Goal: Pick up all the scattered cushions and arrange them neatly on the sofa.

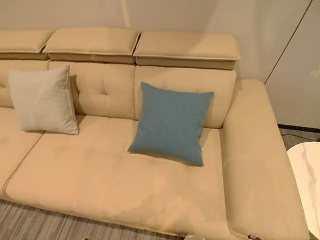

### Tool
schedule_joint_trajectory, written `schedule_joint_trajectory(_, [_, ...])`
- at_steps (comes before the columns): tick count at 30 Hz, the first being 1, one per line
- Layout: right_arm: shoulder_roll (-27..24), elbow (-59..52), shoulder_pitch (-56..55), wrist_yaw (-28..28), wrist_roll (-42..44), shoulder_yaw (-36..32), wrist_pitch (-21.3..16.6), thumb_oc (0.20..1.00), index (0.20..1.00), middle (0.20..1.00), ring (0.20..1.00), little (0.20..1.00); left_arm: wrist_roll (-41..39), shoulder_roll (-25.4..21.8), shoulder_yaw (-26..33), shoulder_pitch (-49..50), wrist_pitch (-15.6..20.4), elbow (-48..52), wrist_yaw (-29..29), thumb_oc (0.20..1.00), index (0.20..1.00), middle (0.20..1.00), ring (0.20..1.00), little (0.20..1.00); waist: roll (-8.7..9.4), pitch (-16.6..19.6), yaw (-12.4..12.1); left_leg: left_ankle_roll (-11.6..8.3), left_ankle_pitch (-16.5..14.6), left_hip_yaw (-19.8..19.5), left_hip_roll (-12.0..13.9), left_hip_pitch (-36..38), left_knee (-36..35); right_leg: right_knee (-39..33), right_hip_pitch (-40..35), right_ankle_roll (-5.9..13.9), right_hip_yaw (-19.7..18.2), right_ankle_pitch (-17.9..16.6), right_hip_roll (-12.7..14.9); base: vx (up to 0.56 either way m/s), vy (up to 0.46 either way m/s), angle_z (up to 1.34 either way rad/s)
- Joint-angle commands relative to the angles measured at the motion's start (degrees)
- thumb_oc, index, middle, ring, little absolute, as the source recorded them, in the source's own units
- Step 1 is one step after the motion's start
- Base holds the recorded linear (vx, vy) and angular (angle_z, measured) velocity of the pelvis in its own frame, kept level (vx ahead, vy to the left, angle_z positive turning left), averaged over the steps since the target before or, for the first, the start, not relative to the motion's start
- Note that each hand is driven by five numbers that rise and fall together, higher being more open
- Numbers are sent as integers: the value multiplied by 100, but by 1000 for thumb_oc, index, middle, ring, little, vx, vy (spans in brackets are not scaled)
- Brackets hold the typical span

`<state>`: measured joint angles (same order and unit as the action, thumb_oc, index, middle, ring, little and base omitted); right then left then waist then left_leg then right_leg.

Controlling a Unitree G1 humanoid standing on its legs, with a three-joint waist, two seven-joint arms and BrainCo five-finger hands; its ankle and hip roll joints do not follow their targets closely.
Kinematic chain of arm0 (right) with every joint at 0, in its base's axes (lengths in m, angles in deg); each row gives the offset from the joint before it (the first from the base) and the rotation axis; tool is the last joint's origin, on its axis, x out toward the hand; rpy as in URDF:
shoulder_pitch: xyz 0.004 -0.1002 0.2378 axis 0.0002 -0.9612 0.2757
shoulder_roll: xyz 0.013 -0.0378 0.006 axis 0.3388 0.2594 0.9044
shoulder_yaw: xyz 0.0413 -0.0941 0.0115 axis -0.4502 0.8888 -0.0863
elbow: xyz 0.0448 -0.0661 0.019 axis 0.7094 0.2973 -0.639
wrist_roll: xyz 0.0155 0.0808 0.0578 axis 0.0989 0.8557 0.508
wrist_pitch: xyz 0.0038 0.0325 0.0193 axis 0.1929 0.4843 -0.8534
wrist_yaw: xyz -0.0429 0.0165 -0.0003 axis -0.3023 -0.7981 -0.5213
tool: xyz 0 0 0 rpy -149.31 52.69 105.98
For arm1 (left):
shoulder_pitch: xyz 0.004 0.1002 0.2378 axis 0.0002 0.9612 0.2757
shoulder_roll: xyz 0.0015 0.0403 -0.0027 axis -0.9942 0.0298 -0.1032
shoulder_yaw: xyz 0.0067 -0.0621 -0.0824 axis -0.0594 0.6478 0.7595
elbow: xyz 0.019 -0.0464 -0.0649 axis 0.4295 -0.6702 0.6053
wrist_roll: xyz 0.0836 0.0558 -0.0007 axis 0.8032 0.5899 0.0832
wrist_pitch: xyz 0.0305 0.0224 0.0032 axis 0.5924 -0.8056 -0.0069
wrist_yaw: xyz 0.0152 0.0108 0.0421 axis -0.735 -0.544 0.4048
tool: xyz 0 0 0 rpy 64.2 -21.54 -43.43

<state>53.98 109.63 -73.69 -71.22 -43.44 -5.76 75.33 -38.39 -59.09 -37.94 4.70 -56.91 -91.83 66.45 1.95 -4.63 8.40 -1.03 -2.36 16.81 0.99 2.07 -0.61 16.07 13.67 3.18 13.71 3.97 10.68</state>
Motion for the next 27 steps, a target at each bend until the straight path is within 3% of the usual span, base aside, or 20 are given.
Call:
schedule_joint_trajectory(1, [28, 137, 278, -142, -18, 164, 139, 1000, 1000, 1000, 1000, 1000, 24, -298, 211, 80, 94, 191, 157, 1000, 1000, 1000, 1000, 1000, 322, -146, -6, -145, -812, -347, -289, 408, 245, -1777, -87, 831, -146, -1487, -377, -281, 97, -57])
schedule_joint_trajectory(3, [113, 137, 367, -144, -84, 241, 162, 1000, 1000, 1000, 1000, 1000, 91, -408, 237, 21, 78, 116, 214, 1000, 1000, 1000, 1000, 1000, 378, -314, -18, -51, -725, -399, -257, 277, 272, -1615, 132, 1060, -550, -1704, -317, -324, 35, -61])
schedule_joint_trajectory(5, [168, 173, 419, -160, -93, 308, 185, 1000, 1000, 1000, 1000, 1000, 133, -453, 229, -24, 38, 30, 252, 1000, 1000, 1000, 1000, 1000, 367, -383, -82, 24, -578, -452, -220, 87, 250, -1348, 159, 960, -881, -1359, -345, -350, 46, -30])
schedule_joint_trajectory(8, [242, 314, 407, -166, -113, 353, 204, 1000, 1000, 1000, 1000, 1000, 169, -446, 230, 28, -24, -78, 255, 1000, 1000, 1000, 1000, 1000, 271, -376, -325, 109, -338, -294, -106, -103, 162, -628, -148, 677, -598, -843, -294, -295, 37, -33])
schedule_joint_trajectory(11, [313, 513, 374, -160, -156, 357, 248, 1000, 1000, 1000, 1000, 1000, 154, -394, 249, 136, -68, -133, 252, 1000, 1000, 1000, 1000, 1000, 185, -228, -499, 117, -140, -140, 63, -186, 23, -5, -509, 630, -350, -533, -111, -183, -38, -52])
schedule_joint_trajectory(13, [322, 519, 376, -162, -210, 352, 271, 1000, 1000, 1000, 1000, 1000, 150, -344, 195, 205, -63, -138, 246, 1000, 1000, 1000, 1000, 1000, 303, -142, -642, 51, -58, -31, 60, -223, -2, -433, -966, 619, -220, -472, -23, -112, -94, -40])
schedule_joint_trajectory(16, [385, 514, 342, -194, -174, 311, 271, 1000, 1000, 1000, 1000, 1000, 125, -268, 227, 209, -58, -150, 236, 1000, 1000, 1000, 1000, 1000, 385, 52, -664, -70, 66, 115, 102, -288, -132, -955, -1171, 705, -124, -400, -106, -24, -114, -48])
schedule_joint_trajectory(20, [435, 585, 245, -249, -139, 300, 308, 1000, 1000, 1000, 1000, 1000, 341, -139, 73, 171, -88, -183, 214, 1000, 1000, 1000, 1000, 1000, 422, 257, -496, -221, 168, 266, 241, -73, -307, -1540, -1449, 693, -95, -406, -319, -30, -89, -5])
schedule_joint_trajectory(27, [491, 662, 183, -290, -97, 270, 308, 1000, 1000, 1000, 1000, 1000, 471, -80, -85, 100, -84, -176, 211, 1000, 1000, 1000, 1000, 1000, 414, 262, -389, -317, 214, 288, 337, -9, -311, -1781, -1554, 643, -78, -464, -398, -42, -28, 4])
